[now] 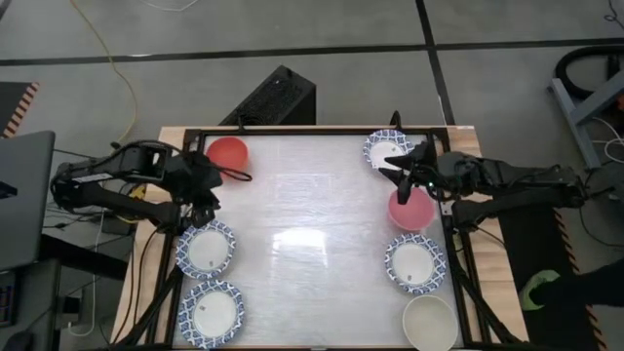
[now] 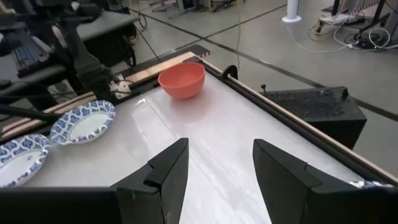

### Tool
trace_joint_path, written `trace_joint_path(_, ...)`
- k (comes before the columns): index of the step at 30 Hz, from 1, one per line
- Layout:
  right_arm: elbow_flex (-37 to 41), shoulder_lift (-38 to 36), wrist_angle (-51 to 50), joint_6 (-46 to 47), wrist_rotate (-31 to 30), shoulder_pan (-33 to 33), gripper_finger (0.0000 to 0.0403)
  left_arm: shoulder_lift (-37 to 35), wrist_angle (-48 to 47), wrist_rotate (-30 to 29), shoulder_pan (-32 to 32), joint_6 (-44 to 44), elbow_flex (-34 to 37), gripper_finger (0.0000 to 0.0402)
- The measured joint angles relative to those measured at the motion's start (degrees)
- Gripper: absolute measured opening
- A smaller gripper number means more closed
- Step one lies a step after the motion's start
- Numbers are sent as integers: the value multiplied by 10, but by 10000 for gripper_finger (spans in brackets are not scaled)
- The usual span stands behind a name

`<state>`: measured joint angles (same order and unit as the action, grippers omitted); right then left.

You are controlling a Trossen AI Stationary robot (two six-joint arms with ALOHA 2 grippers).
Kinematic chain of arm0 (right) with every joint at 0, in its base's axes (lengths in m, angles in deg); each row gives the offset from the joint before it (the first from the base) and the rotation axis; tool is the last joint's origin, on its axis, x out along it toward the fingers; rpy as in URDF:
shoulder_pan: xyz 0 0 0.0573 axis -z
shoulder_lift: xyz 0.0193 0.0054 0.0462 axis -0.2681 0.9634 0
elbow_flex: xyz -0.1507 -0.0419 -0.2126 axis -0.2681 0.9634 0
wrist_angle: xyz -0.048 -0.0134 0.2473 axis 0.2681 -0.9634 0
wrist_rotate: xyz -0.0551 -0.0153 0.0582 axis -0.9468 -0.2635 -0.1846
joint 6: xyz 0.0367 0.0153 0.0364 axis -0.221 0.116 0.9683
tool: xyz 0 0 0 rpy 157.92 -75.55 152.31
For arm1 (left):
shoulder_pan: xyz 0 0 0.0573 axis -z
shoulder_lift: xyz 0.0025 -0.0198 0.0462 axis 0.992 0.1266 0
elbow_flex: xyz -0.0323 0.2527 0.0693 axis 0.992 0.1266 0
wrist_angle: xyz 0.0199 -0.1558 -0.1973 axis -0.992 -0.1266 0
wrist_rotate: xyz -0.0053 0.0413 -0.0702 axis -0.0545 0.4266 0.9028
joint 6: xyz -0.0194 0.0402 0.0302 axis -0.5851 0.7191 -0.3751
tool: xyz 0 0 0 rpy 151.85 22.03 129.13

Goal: Nest bowls inside each other by size order
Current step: Prepare the bottom right blue bowl on the table

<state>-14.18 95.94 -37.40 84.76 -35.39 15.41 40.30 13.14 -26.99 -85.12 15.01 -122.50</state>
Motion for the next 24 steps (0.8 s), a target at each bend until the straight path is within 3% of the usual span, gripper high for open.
trace_joint_path(2, 0, 10, -9, 12, 0, 3, 200, 0, -2, 2, 0, -31, 0, 82)
trace_joint_path(8, 0, 57, -28, 19, 2, 2, 200, 0, -35, 78, 22, -42, 0, 84)
trace_joint_path(17, 0, 115, -23, 17, 35, 2, 200, 0, -37, 30, 125, -73, 0, 84)
trace_joint_path(24, 0, 129, -25, 16, 72, -6, 200, 0, -13, 14, 154, -124, 0, 84)
